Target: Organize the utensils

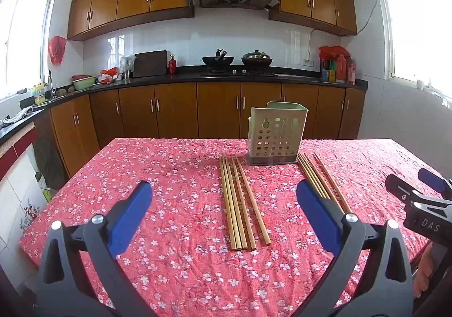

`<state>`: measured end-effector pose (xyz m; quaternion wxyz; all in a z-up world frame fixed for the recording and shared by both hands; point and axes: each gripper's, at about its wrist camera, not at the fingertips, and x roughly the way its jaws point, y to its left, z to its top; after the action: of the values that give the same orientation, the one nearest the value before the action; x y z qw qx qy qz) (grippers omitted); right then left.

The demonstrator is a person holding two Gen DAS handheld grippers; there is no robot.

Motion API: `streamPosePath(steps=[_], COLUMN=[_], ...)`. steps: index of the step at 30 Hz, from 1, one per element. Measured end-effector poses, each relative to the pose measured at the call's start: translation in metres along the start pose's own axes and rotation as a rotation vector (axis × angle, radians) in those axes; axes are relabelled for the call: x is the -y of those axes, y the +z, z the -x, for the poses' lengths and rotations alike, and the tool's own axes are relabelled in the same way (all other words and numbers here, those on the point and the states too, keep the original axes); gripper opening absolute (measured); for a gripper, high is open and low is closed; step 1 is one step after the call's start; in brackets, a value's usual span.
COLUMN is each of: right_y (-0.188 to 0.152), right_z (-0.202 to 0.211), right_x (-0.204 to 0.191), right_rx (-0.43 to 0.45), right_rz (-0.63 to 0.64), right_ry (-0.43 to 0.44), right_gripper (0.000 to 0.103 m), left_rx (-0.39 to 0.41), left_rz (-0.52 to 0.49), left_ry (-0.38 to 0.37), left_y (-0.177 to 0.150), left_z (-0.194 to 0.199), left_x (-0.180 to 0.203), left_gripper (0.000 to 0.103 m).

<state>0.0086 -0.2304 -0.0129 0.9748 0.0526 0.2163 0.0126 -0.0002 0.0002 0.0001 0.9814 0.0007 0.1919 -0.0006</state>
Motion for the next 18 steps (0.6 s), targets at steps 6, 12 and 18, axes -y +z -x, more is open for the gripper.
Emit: streamPosePath(steps=[6, 12, 18], right_y=[-0.0002, -0.0002, -0.0001], right_z=[0.0001, 0.0001, 0.0002], right_x=[0.0000, -0.0003, -0.0002], right_rx=[0.004, 0.003, 0.004], right_rz=[-0.002, -0.001, -0.002], right_ry=[0.001, 0.000, 0.001], right_gripper=[0.101, 0.101, 0.101], left_rx=[0.000, 0.000, 0.000], left_rz=[-0.005, -0.006, -0.006], left_ry=[0.002, 0.003, 0.003], left_y=[0.0000, 0.0000, 0.0000], left_z=[0.0000, 0.0000, 0.0001], left_x=[0.0002, 0.0003, 0.0004], left_gripper=[0.099, 0.099, 0.099])
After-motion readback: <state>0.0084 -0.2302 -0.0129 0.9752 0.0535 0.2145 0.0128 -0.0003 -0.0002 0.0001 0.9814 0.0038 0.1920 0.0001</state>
